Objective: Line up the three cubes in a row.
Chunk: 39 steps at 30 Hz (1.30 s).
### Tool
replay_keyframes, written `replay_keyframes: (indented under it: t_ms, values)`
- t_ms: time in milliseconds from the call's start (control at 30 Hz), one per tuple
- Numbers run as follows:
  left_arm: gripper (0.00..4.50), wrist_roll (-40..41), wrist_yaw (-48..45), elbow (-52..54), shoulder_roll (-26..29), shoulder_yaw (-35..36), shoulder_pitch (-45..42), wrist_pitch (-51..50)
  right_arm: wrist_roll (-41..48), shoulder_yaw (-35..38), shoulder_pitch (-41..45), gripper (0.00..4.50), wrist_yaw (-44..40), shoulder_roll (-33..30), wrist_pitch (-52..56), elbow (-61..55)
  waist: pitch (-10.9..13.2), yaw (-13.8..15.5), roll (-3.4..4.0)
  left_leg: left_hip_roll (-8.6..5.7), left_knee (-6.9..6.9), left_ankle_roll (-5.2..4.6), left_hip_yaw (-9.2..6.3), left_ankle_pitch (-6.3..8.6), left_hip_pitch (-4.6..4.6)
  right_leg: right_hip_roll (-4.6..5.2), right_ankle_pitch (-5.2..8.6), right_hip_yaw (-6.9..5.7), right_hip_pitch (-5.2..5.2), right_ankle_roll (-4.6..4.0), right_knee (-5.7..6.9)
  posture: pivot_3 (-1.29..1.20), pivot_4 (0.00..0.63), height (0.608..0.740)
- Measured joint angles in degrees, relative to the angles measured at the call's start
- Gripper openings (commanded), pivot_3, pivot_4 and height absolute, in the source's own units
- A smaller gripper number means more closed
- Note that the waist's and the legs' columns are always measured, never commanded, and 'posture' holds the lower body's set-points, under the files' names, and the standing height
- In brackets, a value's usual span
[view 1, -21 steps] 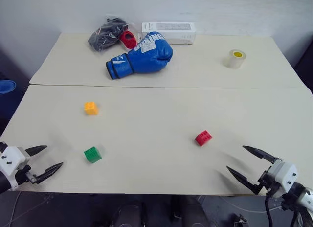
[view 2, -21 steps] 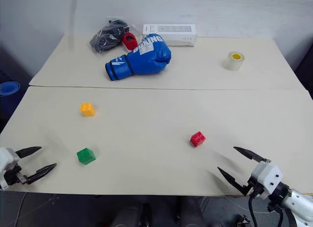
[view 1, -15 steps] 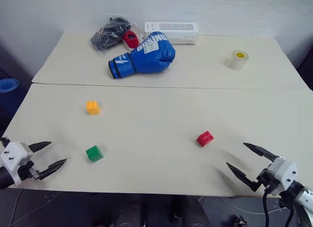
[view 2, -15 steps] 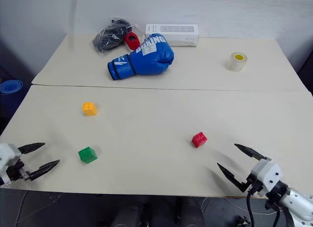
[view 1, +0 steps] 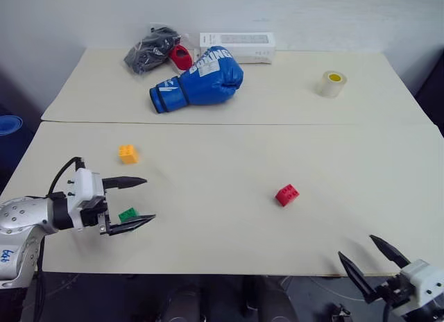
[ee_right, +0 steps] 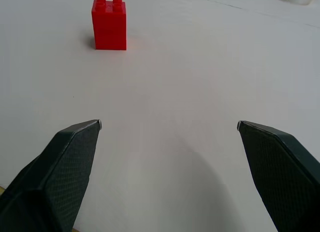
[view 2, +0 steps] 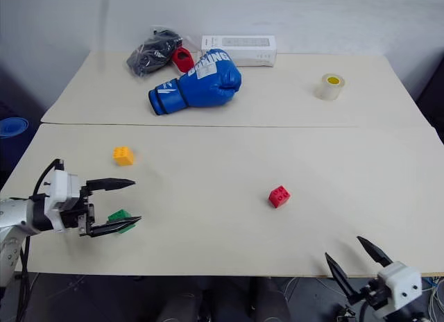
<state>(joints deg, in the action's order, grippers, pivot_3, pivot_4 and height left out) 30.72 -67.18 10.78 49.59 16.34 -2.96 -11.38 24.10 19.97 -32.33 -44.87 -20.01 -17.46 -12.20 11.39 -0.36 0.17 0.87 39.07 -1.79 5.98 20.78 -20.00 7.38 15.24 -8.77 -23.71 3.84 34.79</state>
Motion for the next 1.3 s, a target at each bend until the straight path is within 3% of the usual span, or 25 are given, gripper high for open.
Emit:
replay_keyframes:
  t_ms: [267, 467, 600, 700, 800, 833, 1033, 1167, 1300]
  values:
    - [4.48, 0.12, -0.52, 0.38, -0.18, -3.33, -2.93, -1.07, -8.21, -10.44, 16.72, 4.50, 12.67, 3.41, 9.79, -2.93, 0.00, 0.25, 0.04, -0.02, 0.02, -0.04, -0.03, -0.11, -0.15, -0.02, 0.02, -0.06, -0.15, -0.04, 0.21, 0.00, 0.150, 0.740]
    - [4.48, 0.12, -0.27, 1.83, -0.66, -4.02, -2.95, -1.22, -10.54, -14.04, 24.60, 4.50, 14.55, 3.79, 12.14, 1.79, 0.00, 0.19, 0.02, -0.07, 0.04, -0.17, -0.03, -0.19, -0.24, -0.02, 0.01, -0.14, -0.12, -0.02, 0.19, 0.00, 0.150, 0.740]
    - [4.50, 0.11, -0.07, 2.29, -0.73, -4.00, -2.56, -1.19, -10.95, -15.33, 28.12, 3.62, 14.70, 3.80, 13.44, 3.42, 0.00, 0.09, 0.03, -0.05, 0.04, -0.14, -0.04, -0.22, -0.21, -0.06, 0.01, -0.14, -0.10, -0.02, 0.22, 0.00, 0.150, 0.740]
    - [4.50, 0.10, 0.17, 2.44, -0.78, -4.00, -1.68, -1.18, -10.52, -15.55, 30.34, 2.56, 14.35, 3.71, 15.17, 3.41, 0.00, 0.09, 0.02, -0.04, 0.04, -0.13, -0.05, -0.22, -0.21, -0.07, 0.01, -0.14, -0.10, -0.02, 0.22, 0.00, 0.150, 0.740]
    - [4.50, 0.10, 0.70, 2.81, -0.84, -3.97, -0.80, -1.13, -7.83, -16.43, 30.58, 1.59, 10.14, 1.51, 16.53, 3.12, 0.00, 0.22, 0.02, -0.04, 0.04, -0.16, -0.07, -0.23, -0.23, -0.06, 0.01, -0.16, -0.08, -0.02, 0.18, 0.00, 0.150, 0.740]
    - [4.50, 0.10, 0.84, 2.82, -0.86, -3.94, -0.62, -1.10, -6.89, -16.46, 30.64, 1.47, 8.71, 0.43, 16.83, 3.11, 0.00, 0.31, 0.02, -0.06, 0.04, -0.19, -0.07, -0.25, -0.22, -0.03, 0.01, -0.17, -0.06, -0.01, 0.18, 0.00, 0.150, 0.740]
    - [4.50, -0.04, 2.04, 3.52, -1.84, -3.84, -0.01, -0.58, 0.94, -15.05, 36.66, 1.50, -6.70, -9.90, 19.38, 4.55, 0.00, 0.16, 0.02, -0.06, 0.08, -0.25, -0.10, -0.26, -0.19, -0.03, -0.02, -0.19, -0.01, 0.04, 0.15, 0.00, 0.150, 0.740]
    - [4.50, -0.19, 2.57, 4.42, -2.37, -3.98, 0.08, -0.53, 2.11, -17.11, 47.01, 1.50, -21.60, -14.87, 16.75, 12.74, 0.00, 0.01, 0.02, -0.03, 0.08, -0.21, -0.08, -0.28, -0.18, -0.09, -0.02, -0.22, -0.01, 0.03, 0.18, 0.00, 0.150, 0.740]
    - [4.50, -0.29, 2.48, 4.34, -2.38, -4.29, -0.34, -0.53, 0.12, -22.79, 57.28, 1.50, -36.18, -15.45, 11.81, 25.40, 0.00, 0.08, 0.02, -0.06, 0.11, -0.24, -0.09, -0.31, -0.21, -0.05, -0.02, -0.26, 0.00, 0.03, 0.17, 0.00, 0.150, 0.740]
